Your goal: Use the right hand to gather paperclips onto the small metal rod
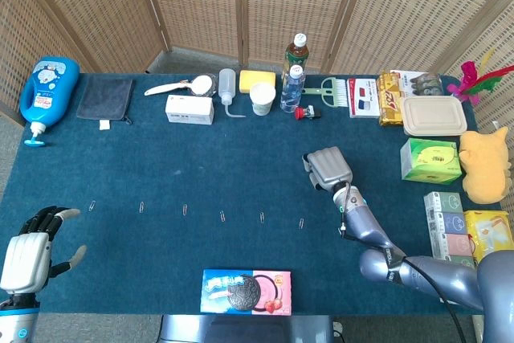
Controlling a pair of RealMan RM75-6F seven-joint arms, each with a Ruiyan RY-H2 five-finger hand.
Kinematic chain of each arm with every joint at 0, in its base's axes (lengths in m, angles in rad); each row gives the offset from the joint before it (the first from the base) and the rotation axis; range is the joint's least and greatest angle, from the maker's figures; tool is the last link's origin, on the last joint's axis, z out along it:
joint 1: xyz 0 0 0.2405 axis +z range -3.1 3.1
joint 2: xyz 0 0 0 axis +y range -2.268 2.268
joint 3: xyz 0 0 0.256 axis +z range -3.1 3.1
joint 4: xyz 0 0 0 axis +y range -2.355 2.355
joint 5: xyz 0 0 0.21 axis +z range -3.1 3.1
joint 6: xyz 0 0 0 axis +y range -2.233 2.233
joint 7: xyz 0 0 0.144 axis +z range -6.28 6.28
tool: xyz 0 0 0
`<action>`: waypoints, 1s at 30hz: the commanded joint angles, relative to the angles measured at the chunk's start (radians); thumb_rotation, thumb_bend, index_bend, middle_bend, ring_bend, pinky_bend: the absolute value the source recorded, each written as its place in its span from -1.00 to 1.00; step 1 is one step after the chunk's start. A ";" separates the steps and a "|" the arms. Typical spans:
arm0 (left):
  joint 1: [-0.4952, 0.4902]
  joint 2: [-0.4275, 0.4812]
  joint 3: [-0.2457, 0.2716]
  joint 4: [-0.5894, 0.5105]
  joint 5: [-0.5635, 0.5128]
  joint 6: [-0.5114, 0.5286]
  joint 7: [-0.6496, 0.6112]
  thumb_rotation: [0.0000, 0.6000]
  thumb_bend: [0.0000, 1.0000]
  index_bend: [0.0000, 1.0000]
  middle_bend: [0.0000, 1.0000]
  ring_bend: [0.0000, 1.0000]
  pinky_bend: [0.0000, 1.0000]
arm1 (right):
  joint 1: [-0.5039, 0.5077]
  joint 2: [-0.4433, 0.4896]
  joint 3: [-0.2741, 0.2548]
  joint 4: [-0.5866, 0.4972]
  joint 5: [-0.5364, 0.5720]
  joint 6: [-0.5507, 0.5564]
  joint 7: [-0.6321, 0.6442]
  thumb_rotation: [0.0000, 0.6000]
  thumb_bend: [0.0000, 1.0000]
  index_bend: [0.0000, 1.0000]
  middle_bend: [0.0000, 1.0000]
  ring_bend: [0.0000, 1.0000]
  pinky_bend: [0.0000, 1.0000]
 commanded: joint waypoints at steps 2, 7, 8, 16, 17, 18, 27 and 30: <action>0.000 0.001 -0.001 0.001 -0.001 0.000 -0.001 1.00 -0.23 -0.44 -0.46 -0.67 -0.55 | 0.017 0.013 -0.016 -0.011 0.039 -0.026 -0.030 1.00 -0.10 -0.43 0.53 0.64 0.10; -0.001 -0.001 -0.003 0.002 0.000 0.002 -0.002 1.00 -0.22 -0.44 -0.46 -0.68 -0.55 | 0.040 0.012 -0.027 -0.008 0.067 -0.020 -0.062 1.00 -0.33 -0.47 0.50 0.62 0.09; -0.001 -0.002 -0.004 0.003 -0.001 0.002 -0.002 1.00 -0.22 -0.44 -0.46 -0.68 -0.55 | 0.044 0.010 -0.030 -0.005 0.073 -0.017 -0.070 1.00 -0.34 -0.48 0.48 0.61 0.08; -0.004 -0.006 -0.008 0.004 -0.005 -0.001 0.001 1.00 -0.23 -0.44 -0.46 -0.68 -0.55 | 0.078 0.010 -0.044 0.003 0.132 -0.017 -0.109 1.00 -0.36 -0.77 0.34 0.49 0.01; -0.004 -0.006 -0.008 0.004 -0.006 -0.001 0.001 1.00 -0.23 -0.43 -0.46 -0.68 -0.55 | 0.080 0.007 -0.046 0.006 0.135 -0.013 -0.112 1.00 -0.37 -0.76 0.33 0.48 0.01; -0.005 -0.006 -0.008 0.005 -0.006 -0.001 0.001 1.00 -0.23 -0.43 -0.46 -0.68 -0.55 | 0.082 0.005 -0.046 0.009 0.137 -0.009 -0.113 1.00 -0.39 -0.74 0.33 0.48 0.01; -0.004 -0.008 -0.008 0.005 -0.005 0.000 0.002 1.00 -0.23 -0.40 -0.46 -0.69 -0.55 | 0.091 -0.018 -0.043 0.037 0.160 0.001 -0.103 1.00 -0.41 -0.18 0.34 0.48 0.01; -0.004 -0.008 -0.008 0.006 -0.005 0.002 0.002 1.00 -0.23 -0.40 -0.46 -0.69 -0.55 | 0.094 -0.031 -0.040 0.052 0.161 0.004 -0.099 1.00 -0.41 -0.08 0.35 0.49 0.01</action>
